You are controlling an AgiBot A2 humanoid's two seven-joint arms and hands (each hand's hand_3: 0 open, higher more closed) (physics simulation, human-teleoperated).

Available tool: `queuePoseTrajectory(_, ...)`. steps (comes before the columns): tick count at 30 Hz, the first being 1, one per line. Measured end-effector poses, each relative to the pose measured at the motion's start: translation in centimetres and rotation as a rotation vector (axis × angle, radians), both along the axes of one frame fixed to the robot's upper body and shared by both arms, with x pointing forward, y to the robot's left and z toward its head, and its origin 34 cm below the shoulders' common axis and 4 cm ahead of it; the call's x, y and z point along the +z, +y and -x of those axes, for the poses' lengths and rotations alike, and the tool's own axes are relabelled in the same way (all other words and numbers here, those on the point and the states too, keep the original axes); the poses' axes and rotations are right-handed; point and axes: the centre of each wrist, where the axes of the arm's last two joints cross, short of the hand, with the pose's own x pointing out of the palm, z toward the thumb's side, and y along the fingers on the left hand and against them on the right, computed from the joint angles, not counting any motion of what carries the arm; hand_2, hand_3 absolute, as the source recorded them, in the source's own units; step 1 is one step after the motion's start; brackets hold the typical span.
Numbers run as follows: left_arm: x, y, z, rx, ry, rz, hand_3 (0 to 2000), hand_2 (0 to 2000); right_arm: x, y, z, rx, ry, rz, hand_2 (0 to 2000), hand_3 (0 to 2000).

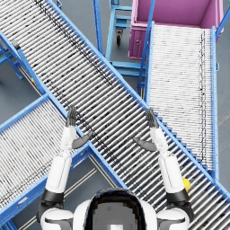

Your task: Pick up the oil and place it on the left assembly line, put the cola on the right, and keep Sprite still

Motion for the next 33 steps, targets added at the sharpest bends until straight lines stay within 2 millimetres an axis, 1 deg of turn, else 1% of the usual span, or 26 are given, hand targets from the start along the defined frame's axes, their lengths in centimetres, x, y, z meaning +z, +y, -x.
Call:
queuePoseTrajectory(21,0.0,0.0,0.0,0.0,0.0,0.0,0,0,0.0,0.0,0.0,0.0,0.0,0.0,0,0)
queuePoseTrajectory(24,-0.3,-0.2,-0.2,-0.048,-0.062,0.004,0,0,-0.1,0.3,-0.2,-0.043,-0.028,-0.044,0,0)
queuePoseTrajectory(28,0.3,-0.1,-0.3,-0.057,-0.117,0.025,0,0,0.5,0.5,-0.3,-0.082,-0.074,-0.094,0,0)
queuePoseTrajectory(33,1.4,0.3,-0.2,-0.041,-0.173,0.054,0,0,1.6,0.4,-0.2,-0.101,-0.125,-0.134,0,0)
